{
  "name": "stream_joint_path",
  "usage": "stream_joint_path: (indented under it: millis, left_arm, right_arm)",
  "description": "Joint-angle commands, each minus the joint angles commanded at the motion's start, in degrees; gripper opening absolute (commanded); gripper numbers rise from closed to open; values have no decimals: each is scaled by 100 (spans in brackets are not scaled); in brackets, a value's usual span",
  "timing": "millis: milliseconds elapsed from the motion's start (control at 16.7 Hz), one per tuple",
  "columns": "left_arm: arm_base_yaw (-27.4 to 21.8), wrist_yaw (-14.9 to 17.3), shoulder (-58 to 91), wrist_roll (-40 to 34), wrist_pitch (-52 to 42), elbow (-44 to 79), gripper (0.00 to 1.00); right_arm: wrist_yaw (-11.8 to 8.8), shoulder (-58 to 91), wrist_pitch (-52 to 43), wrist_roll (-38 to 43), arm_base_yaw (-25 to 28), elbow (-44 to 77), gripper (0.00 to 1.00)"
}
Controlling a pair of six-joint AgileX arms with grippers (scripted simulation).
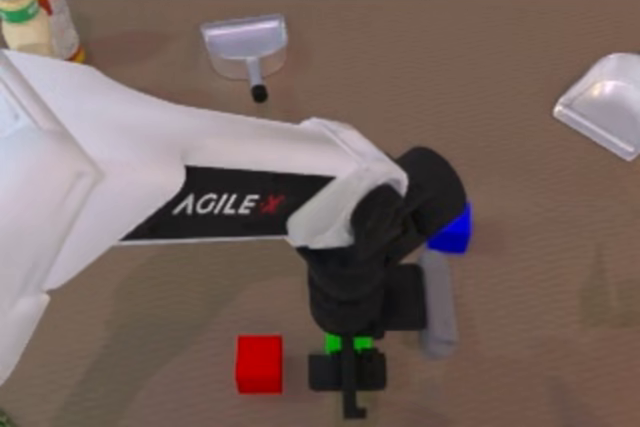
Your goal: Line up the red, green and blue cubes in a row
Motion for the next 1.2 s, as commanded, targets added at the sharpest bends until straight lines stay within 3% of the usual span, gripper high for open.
stream_joint_path:
  millis: [180, 240, 780, 1200]
  left_arm:
    - [0, 0, 0, 0, 0, 0, 98]
    - [0, 0, 0, 0, 0, 0, 100]
    - [9, 0, -11, 3, -21, 17, 100]
    - [96, -2, -452, -4, -1246, 746, 100]
  right_arm:
    - [0, 0, 0, 0, 0, 0, 100]
    - [0, 0, 0, 0, 0, 0, 100]
    - [0, 0, 0, 0, 0, 0, 100]
    - [0, 0, 0, 0, 0, 0, 100]
